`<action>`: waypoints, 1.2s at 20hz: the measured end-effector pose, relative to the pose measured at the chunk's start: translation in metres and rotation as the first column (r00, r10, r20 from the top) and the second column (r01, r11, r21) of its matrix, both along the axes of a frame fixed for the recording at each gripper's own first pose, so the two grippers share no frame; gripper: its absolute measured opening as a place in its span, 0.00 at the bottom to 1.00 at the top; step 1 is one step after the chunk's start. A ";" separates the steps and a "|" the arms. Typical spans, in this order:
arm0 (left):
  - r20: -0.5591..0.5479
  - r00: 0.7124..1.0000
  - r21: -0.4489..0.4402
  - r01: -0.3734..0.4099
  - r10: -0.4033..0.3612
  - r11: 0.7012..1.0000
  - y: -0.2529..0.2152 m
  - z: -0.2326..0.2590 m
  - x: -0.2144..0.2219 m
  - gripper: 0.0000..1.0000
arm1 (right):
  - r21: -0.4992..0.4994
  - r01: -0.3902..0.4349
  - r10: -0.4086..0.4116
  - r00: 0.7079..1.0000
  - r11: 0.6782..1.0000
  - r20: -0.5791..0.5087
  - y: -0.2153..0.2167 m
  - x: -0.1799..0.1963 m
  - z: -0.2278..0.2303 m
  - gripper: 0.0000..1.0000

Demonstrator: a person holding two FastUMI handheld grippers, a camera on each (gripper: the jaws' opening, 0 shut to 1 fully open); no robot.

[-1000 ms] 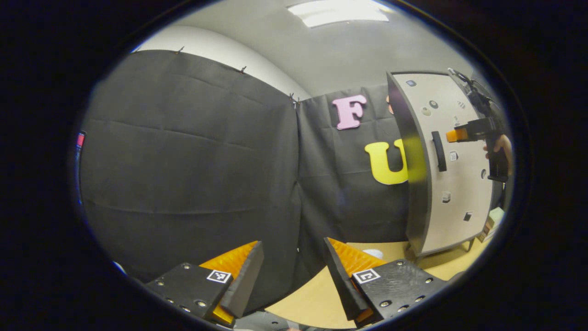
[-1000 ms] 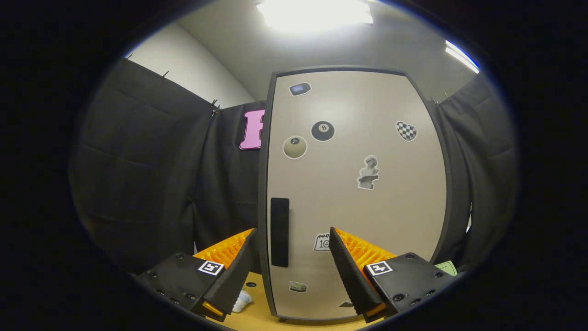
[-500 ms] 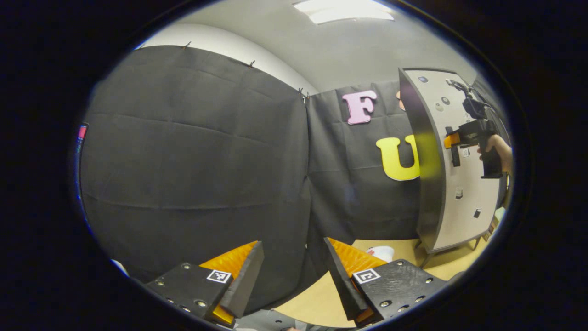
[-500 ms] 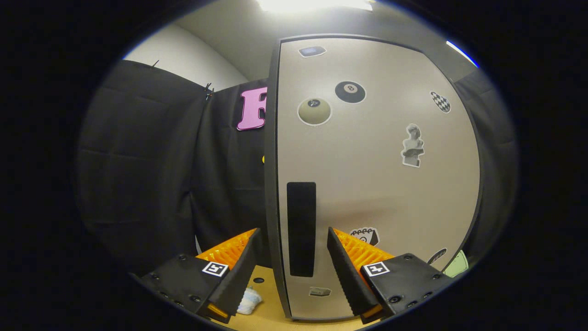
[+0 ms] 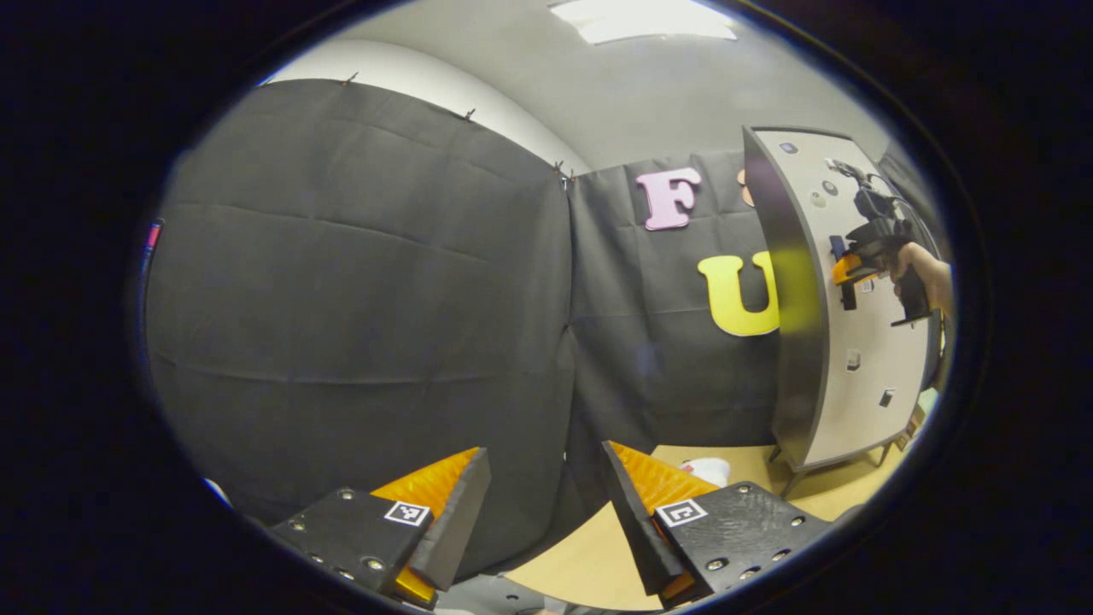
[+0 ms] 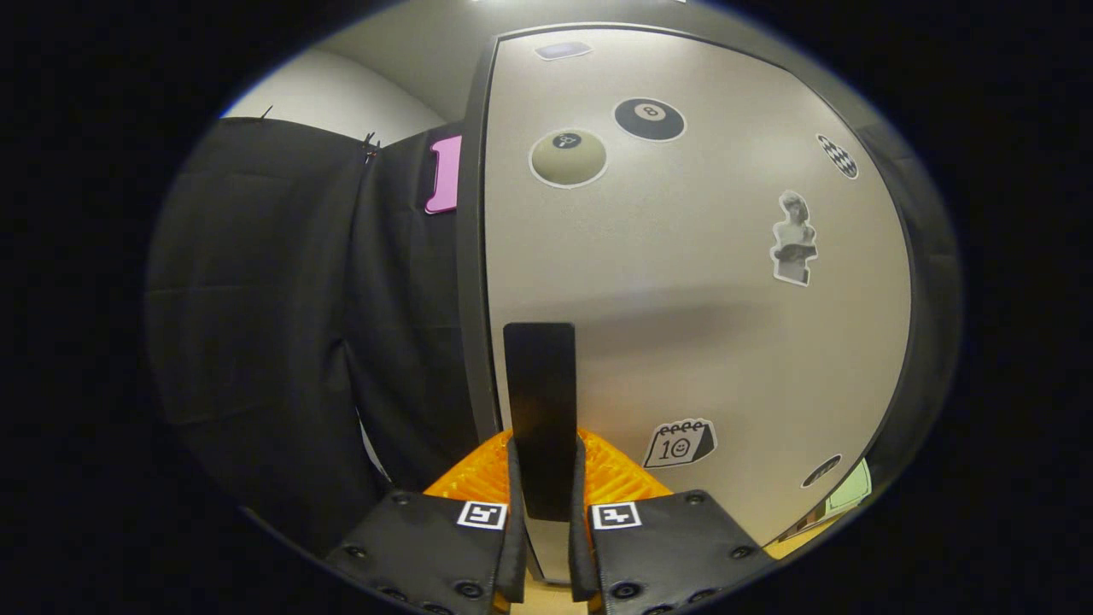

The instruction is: Open the cabinet door with the right hand, grasp the bottle in the cabinet with the left hand and place it on the coaster, then close the cabinet door with the right hand.

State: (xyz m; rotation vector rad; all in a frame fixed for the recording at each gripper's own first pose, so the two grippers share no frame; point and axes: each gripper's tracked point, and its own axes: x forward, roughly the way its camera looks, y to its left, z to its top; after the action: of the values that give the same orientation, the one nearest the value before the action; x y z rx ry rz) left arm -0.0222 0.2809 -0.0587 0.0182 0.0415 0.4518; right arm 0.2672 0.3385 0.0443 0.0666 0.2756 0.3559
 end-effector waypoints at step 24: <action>0.075 0.948 0.004 0.309 -0.308 0.951 -0.172 0.045 0.056 0.78 | 0.102 -0.347 0.353 0.935 0.932 -0.043 -0.029 -0.034 0.003 0.15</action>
State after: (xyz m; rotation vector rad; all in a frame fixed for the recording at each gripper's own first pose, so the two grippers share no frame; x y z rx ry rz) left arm 0.0340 0.1089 -0.0141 0.0001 -0.0332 0.1382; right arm 0.2328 0.3096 0.0469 0.1203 0.3321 0.7239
